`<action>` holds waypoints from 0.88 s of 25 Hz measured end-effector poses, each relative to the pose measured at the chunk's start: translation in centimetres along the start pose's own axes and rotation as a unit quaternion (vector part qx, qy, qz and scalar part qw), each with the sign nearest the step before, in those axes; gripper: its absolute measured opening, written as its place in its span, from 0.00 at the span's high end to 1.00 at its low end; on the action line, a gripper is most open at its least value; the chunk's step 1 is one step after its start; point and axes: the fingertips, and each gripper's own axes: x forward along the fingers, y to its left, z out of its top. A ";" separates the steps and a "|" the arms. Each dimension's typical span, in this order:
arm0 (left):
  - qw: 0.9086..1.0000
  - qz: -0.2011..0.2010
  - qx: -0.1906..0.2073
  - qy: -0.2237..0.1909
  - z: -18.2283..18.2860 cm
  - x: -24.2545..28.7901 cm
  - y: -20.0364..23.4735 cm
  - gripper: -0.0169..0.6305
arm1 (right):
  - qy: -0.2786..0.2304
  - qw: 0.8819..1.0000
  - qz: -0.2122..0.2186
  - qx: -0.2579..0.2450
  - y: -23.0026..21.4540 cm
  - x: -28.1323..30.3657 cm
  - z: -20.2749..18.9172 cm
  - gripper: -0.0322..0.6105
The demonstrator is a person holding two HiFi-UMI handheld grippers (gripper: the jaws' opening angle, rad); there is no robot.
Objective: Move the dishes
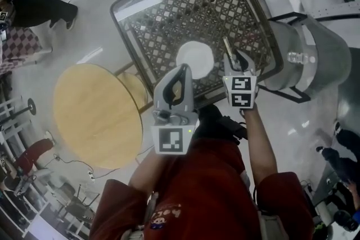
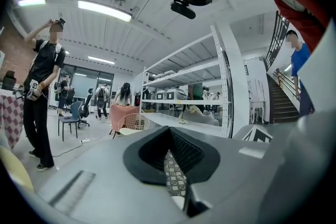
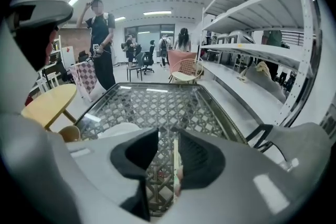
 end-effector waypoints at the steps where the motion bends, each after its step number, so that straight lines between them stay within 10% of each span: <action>1: 1.000 0.003 0.000 -0.002 0.2 -0.2 0.1 0.96 | -0.011 1.000 0.001 -0.001 0.2 -0.5 0.7 0.76; 22: 0.992 0.106 0.008 -0.069 6.3 -7.4 8.1 0.96 | -0.222 0.971 0.066 -0.052 10.6 -10.9 16.5 0.75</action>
